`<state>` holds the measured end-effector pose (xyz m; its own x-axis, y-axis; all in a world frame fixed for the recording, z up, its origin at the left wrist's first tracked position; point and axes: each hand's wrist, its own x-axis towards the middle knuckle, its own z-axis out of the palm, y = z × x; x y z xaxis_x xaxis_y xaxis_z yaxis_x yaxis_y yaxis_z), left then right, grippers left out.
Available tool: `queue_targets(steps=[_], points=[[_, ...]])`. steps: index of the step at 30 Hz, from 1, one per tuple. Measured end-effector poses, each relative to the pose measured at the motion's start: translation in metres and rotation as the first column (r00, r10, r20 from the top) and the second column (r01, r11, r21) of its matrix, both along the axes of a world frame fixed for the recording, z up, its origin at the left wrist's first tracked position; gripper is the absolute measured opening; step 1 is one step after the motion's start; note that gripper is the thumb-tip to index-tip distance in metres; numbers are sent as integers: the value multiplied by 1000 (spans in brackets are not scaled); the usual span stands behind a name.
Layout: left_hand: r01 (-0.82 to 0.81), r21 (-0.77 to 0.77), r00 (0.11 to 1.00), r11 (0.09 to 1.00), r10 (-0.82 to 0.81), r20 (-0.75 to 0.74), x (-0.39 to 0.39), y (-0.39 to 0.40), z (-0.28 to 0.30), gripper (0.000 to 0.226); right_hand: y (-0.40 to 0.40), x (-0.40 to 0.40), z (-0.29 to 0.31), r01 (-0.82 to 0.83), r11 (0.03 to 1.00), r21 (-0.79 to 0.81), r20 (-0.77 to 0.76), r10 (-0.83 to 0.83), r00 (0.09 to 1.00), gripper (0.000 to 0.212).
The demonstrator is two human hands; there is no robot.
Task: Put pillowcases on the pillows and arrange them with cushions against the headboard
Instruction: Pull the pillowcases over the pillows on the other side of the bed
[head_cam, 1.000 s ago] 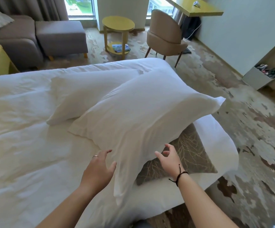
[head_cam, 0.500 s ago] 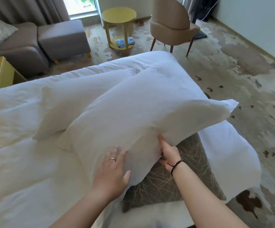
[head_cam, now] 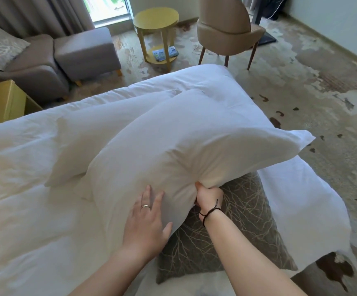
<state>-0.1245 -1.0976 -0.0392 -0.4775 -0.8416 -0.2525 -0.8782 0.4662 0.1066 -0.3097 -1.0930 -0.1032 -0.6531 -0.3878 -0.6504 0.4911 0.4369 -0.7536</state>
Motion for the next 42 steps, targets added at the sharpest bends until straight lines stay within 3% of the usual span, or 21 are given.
queue_targets(steps=[6, 10, 13, 14, 16, 17, 19, 20, 22, 24, 28, 34, 39, 42], points=[[-15, -161, 1000, 987, 11, -25, -5, -3, 19, 89, 17, 50, 57, -213, 975, -64, -230, 193, 954, 36], [-15, -395, 990, 918, -43, -137, 25, -27, 29, 53, 11, 112, 92, -358, 926, -120, -332, 303, 893, 37], [8, -386, 999, 922, -26, -43, 50, -49, 39, 20, 3, 134, 105, -509, 854, -108, -319, 456, 831, 35], [10, -343, 1000, 939, -12, -4, 54, -55, 42, 12, 2, 136, 109, -606, 791, -85, -373, 538, 756, 31], [7, -225, 997, 974, 11, 77, 58, -62, 44, 14, 2, 138, 117, -779, 626, 34, -593, 640, 488, 19], [1, -183, 995, 983, 17, 97, 59, -63, 42, 9, 4, 137, 121, -817, 567, 104, -702, 624, 344, 10], [6, -156, 996, 988, 8, 86, 63, -61, 40, 10, 4, 131, 121, -809, 532, 249, -860, 507, 68, 18], [16, -165, 998, 986, -5, 66, 64, -60, 39, 15, 1, 125, 119, -769, 539, 343, -888, 454, -78, 24], [31, -216, 998, 976, -19, 55, 68, -59, 40, 23, -4, 109, 116, -636, 493, 594, -788, 515, -337, 31], [52, -238, 998, 970, -43, 43, 70, -60, 41, 23, -7, 94, 108, -535, 409, 739, -663, 582, -471, 35], [51, -228, 998, 972, -44, 34, 71, -55, 44, 25, -9, 92, 114, -469, 364, 805, -589, 586, -556, 11], [80, -288, 995, 954, -95, -37, 101, -53, 60, 23, -21, 121, 142, -480, 224, 848, -513, 574, -638, 14], [116, -426, 989, 897, -144, -34, 166, -79, 97, 20, -44, 181, 178, -569, 223, 792, -585, 544, -601, 16], [56, -524, 993, 850, -103, -61, 212, -104, 128, 16, -69, 228, 206, -595, 245, 766, -594, 624, -508, 11]])
